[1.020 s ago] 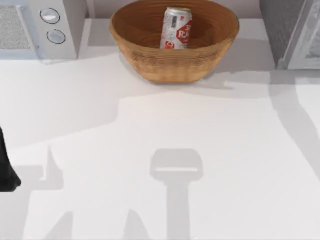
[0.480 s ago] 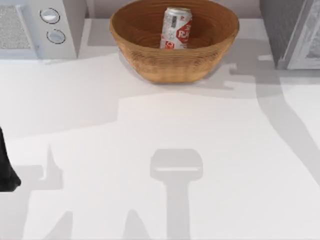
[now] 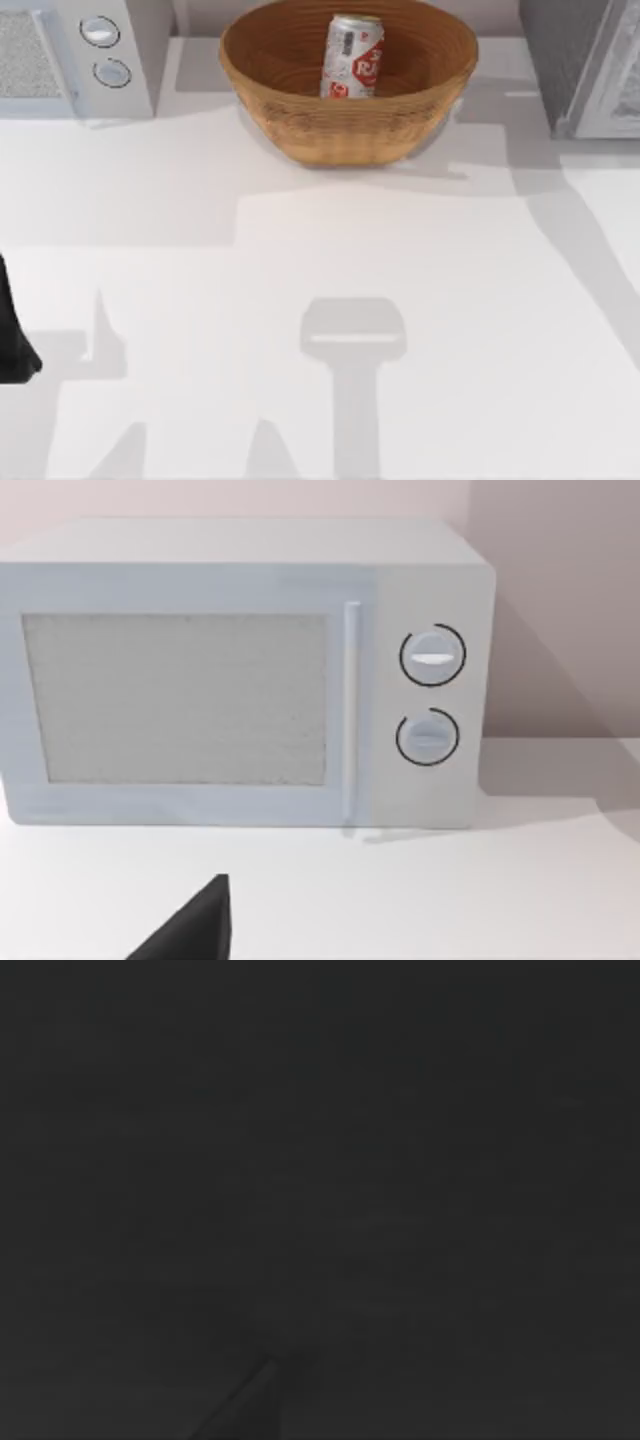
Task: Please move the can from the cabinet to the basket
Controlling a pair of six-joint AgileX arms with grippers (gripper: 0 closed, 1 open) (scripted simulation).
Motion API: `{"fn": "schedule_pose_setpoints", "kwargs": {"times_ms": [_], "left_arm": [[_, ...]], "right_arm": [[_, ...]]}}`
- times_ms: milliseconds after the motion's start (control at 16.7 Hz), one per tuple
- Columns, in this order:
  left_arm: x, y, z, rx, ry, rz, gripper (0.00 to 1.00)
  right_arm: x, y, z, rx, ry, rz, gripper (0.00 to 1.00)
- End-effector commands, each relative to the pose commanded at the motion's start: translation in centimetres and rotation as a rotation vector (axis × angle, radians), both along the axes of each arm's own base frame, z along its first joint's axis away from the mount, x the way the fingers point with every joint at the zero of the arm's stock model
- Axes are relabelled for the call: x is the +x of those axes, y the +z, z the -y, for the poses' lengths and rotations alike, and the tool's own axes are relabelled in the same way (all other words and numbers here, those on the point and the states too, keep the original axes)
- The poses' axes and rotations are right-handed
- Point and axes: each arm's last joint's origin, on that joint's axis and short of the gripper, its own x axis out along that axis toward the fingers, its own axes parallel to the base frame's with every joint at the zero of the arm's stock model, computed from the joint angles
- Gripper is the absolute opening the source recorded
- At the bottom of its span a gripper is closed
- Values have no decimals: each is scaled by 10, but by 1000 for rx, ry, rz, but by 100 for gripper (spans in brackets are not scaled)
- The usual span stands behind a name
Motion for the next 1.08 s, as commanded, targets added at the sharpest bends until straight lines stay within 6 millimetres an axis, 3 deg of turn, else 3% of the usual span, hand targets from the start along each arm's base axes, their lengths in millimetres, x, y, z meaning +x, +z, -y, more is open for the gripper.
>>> {"fn": "schedule_pose_setpoints", "kwargs": {"times_ms": [360,600,840,1080], "left_arm": [[0,0,0,0,0,0,100],[0,0,0,0,0,0,100],[0,0,0,0,0,0,100],[0,0,0,0,0,0,100]], "right_arm": [[-13,3,4,5,3,19,100],[-35,-8,19,8,2,31,100],[-67,-35,38,9,7,38,100],[-105,-87,58,5,12,33,100]]}}
